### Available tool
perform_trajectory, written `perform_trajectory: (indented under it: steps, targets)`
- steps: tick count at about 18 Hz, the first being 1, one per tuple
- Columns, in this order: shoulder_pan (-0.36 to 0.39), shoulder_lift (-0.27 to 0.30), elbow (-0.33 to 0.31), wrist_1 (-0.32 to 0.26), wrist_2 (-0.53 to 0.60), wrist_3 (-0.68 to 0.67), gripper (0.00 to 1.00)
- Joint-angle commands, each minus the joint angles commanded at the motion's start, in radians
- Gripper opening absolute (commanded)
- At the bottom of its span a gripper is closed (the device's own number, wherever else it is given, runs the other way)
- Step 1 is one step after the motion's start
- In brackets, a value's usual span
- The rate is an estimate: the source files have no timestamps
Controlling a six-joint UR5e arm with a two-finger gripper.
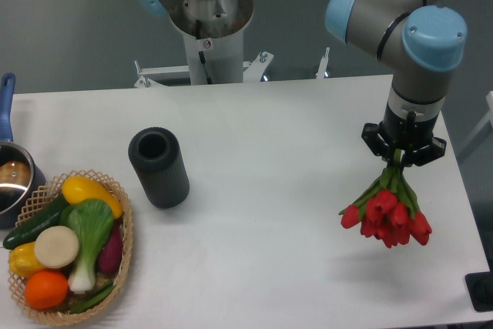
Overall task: Insert the flowers into the vase
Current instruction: 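Lift the red tulip bunch upward with the gripper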
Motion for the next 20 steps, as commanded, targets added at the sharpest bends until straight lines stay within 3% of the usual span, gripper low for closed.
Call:
perform_trajectory:
  steps: [7,14,18,20]
  targets:
    - [0.020,0.020,-0.005,0.000,-0.015,0.002,0.00]
    - [0.009,0.057,-0.012,0.018,-0.224,-0.014,0.00]
    - [-0.009,0.086,-0.061,0.124,-0.403,-0.107,0.00]
    - [-0.012,0.107,-0.097,0.141,-0.474,-0.136,0.00]
